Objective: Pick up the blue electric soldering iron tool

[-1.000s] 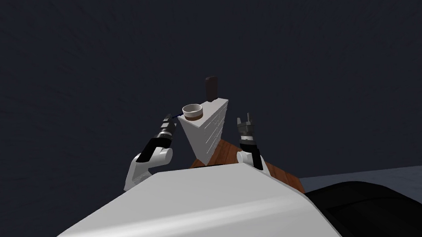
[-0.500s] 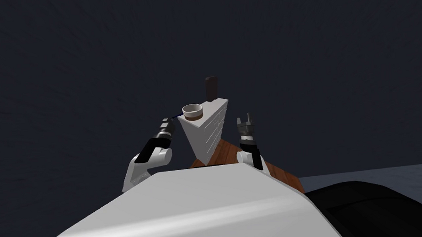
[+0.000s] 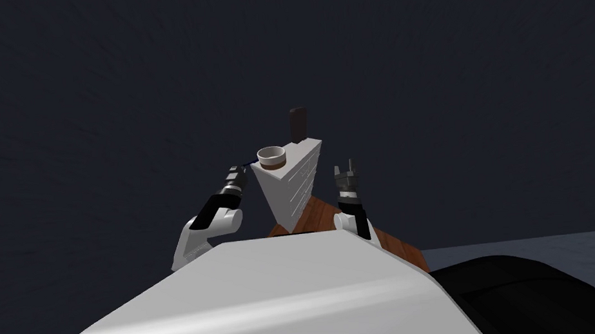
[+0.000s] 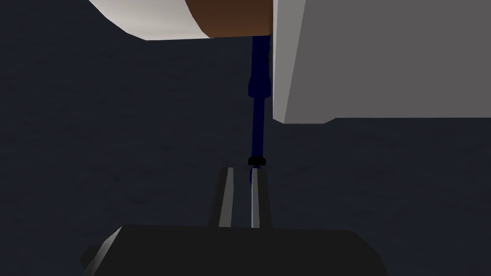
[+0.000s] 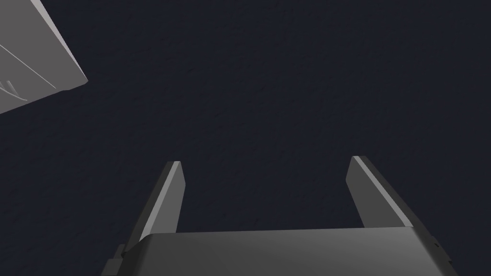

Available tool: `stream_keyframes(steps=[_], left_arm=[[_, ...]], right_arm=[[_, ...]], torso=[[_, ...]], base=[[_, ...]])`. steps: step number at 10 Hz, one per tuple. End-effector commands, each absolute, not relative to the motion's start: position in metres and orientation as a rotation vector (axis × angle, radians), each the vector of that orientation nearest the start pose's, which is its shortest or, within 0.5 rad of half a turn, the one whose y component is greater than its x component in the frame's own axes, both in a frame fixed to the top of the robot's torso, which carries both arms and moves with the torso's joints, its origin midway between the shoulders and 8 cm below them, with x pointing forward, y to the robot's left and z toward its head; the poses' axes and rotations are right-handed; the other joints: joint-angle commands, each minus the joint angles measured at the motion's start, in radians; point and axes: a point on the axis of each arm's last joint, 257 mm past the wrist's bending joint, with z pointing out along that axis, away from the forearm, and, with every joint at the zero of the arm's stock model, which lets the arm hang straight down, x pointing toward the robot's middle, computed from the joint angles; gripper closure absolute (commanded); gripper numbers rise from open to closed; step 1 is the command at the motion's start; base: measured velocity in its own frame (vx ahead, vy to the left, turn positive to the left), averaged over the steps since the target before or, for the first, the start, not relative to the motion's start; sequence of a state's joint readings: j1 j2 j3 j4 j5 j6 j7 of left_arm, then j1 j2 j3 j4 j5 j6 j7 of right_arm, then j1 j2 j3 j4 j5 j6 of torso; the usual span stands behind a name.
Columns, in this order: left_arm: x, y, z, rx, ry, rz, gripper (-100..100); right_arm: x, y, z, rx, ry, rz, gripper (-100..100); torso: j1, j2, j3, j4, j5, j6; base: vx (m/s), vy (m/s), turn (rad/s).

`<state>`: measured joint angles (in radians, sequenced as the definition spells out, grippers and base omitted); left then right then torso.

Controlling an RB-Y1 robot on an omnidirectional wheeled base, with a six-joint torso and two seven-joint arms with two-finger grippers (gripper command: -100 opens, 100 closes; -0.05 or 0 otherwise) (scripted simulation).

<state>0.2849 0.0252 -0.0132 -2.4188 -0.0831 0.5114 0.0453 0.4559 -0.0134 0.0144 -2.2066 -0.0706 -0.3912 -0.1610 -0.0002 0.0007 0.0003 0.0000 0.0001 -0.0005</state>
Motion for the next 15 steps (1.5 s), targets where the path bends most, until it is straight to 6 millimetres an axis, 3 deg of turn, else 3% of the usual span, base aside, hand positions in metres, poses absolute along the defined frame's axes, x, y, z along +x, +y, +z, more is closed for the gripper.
stream_keyframes(steps=[1, 15], left_arm=[[0.442, 0.266, -0.063, -1.156, 1.128, -1.108, -100], [0.449, 0.199, -0.081, -1.327, 1.277, -1.291, -100]], right_arm=[[0.378, -0.281, -0.016, 0.88, 0.625, 1.488, 0], [0.378, -0.281, -0.016, 0.88, 0.625, 1.488, 0]], torso=[[0.0, 0.0, 0.0, 0.0, 0.0, 0.0], [-0.001, 0.004, 0.002, 0.001, 0.0, 0.0]], base=[[-0.035, -0.005, 0.018], [-0.092, -0.007, 0.021]])
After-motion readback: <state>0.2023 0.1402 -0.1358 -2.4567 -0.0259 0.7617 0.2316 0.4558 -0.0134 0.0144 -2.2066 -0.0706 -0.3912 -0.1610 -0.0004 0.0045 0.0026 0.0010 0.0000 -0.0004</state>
